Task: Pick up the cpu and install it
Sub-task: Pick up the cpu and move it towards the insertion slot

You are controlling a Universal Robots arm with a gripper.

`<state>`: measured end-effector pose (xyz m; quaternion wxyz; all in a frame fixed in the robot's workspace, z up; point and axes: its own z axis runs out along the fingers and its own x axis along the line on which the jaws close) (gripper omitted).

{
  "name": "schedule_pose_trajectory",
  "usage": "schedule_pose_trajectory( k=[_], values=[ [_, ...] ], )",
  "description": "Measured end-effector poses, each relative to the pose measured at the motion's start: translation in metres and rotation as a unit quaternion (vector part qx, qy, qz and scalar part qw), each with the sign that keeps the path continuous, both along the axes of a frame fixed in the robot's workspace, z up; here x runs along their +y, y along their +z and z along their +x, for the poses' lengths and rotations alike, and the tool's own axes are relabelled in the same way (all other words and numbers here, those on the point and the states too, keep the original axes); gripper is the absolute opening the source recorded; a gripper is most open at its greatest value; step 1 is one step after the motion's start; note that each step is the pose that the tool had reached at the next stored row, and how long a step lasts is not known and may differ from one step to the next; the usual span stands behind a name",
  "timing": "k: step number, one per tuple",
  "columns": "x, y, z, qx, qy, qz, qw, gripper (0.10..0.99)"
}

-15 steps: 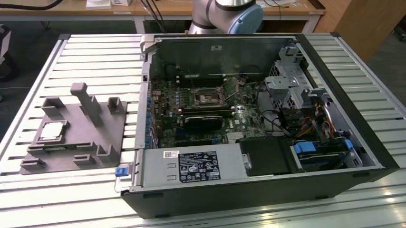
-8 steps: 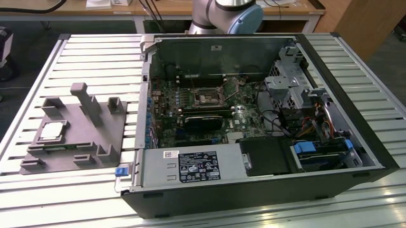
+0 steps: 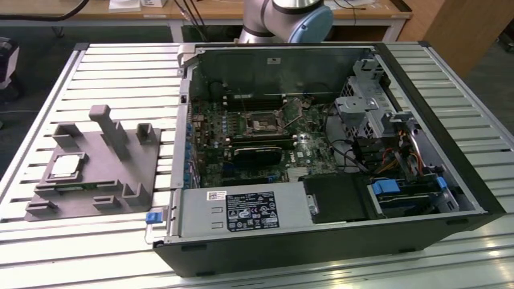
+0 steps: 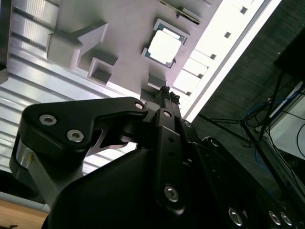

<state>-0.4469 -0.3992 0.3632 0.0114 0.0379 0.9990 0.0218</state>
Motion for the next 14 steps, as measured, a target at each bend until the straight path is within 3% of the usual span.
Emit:
schedule_pose_trajectory(
  k=[14],
  values=[
    [0.0,-0.0078,0.0,0.0,0.0,0.0,1.0,0.106]
  ],
)
